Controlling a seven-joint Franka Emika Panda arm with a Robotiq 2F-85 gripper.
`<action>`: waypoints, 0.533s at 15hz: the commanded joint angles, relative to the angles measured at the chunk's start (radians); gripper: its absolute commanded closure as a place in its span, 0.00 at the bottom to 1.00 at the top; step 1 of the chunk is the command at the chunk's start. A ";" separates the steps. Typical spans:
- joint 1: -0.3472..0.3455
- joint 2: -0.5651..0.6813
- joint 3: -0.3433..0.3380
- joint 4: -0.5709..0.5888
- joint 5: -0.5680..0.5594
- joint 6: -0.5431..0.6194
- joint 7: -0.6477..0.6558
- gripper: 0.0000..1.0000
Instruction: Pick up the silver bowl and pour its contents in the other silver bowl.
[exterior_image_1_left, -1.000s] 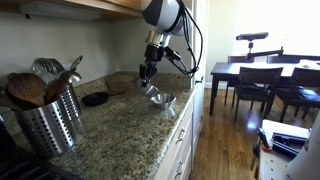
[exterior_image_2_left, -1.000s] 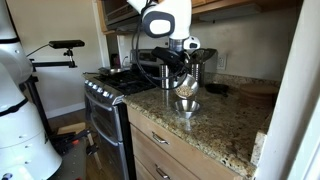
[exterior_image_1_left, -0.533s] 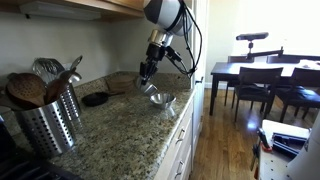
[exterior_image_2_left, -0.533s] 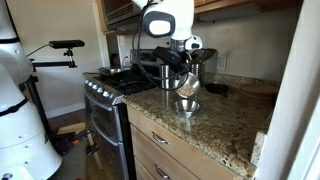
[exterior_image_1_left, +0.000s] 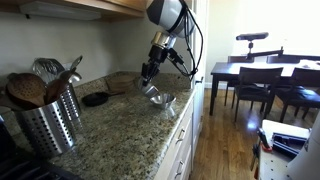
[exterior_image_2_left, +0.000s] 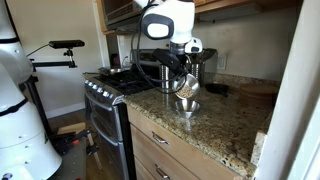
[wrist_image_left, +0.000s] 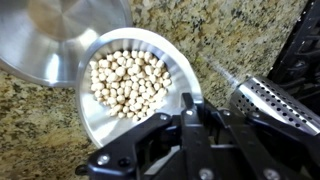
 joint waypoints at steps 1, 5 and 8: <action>-0.010 -0.070 -0.002 -0.073 0.072 0.024 -0.066 0.93; -0.008 -0.092 -0.013 -0.099 0.127 0.022 -0.109 0.93; -0.008 -0.111 -0.024 -0.118 0.180 0.018 -0.156 0.93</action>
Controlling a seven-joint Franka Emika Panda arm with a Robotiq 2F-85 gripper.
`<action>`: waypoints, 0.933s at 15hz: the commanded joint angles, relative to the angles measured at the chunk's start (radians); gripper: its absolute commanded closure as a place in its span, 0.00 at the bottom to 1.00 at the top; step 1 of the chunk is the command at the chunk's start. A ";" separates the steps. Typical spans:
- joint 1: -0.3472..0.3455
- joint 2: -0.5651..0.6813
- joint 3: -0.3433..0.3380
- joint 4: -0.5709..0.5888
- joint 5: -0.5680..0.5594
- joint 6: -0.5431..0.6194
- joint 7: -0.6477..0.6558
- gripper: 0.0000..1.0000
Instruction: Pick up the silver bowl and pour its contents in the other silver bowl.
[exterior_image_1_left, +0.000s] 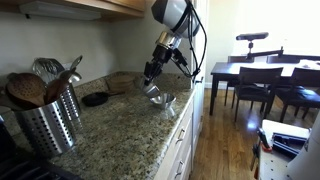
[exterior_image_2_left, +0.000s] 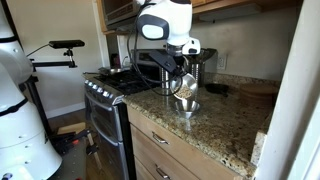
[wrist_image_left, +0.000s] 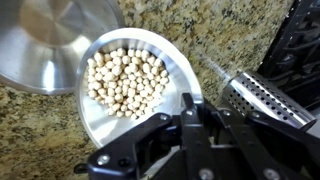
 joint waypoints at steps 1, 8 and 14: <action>-0.007 -0.072 -0.010 -0.065 0.084 0.017 -0.079 0.93; -0.004 -0.095 -0.027 -0.095 0.173 0.012 -0.160 0.93; -0.002 -0.102 -0.028 -0.117 0.256 0.010 -0.226 0.93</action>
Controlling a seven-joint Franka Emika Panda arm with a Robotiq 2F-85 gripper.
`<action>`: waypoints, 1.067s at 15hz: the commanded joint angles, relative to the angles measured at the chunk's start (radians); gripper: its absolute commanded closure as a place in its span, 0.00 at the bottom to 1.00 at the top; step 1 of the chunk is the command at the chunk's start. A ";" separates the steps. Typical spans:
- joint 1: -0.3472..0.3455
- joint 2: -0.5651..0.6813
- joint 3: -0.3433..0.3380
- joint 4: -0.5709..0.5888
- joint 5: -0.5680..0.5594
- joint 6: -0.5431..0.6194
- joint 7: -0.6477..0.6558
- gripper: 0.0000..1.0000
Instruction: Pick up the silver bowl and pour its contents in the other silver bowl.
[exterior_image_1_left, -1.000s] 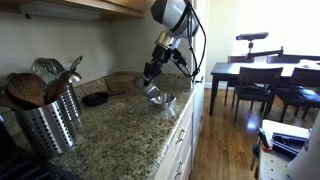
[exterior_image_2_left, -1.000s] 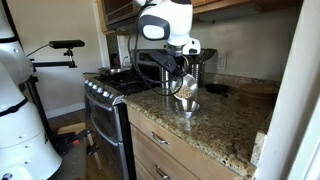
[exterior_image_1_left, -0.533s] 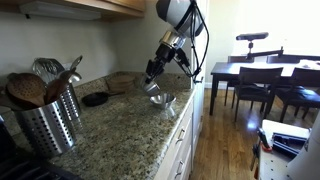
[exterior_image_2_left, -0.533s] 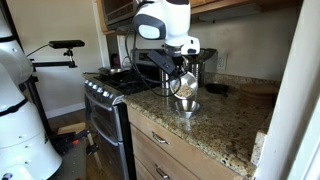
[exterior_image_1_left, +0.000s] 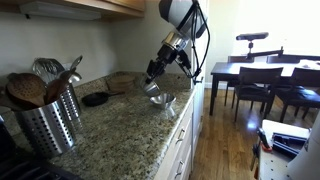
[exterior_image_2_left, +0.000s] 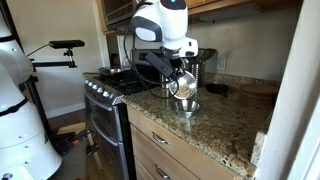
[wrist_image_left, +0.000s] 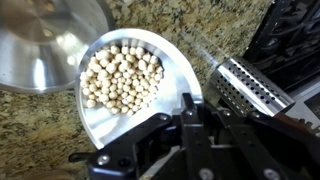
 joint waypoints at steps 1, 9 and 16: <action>-0.002 -0.054 -0.003 -0.051 0.071 0.010 -0.063 0.93; -0.008 -0.070 -0.012 -0.076 0.145 0.006 -0.131 0.93; -0.015 -0.092 -0.038 -0.103 0.207 -0.008 -0.199 0.93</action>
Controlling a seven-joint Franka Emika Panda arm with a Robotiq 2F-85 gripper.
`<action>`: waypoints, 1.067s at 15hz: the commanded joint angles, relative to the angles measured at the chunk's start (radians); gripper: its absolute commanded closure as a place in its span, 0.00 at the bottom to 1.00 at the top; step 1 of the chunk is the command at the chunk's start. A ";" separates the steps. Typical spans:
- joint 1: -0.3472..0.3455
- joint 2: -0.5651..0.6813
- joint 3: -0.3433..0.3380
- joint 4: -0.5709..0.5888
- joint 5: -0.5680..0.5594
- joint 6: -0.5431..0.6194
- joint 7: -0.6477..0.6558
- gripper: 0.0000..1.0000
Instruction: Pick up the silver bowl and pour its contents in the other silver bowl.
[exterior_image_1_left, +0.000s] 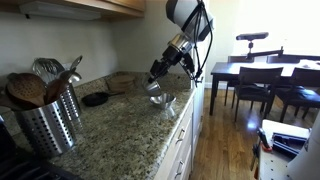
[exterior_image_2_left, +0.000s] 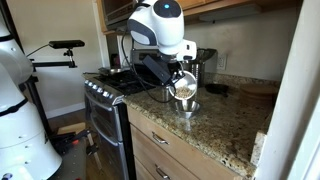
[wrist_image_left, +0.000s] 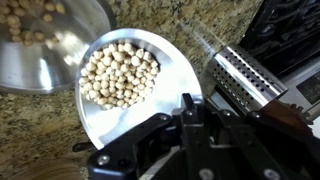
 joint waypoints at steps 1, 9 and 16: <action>-0.015 -0.065 -0.010 -0.049 0.058 -0.008 -0.065 0.93; -0.021 -0.066 -0.017 -0.044 0.136 -0.029 -0.142 0.93; -0.025 -0.068 -0.020 -0.054 0.215 -0.046 -0.206 0.93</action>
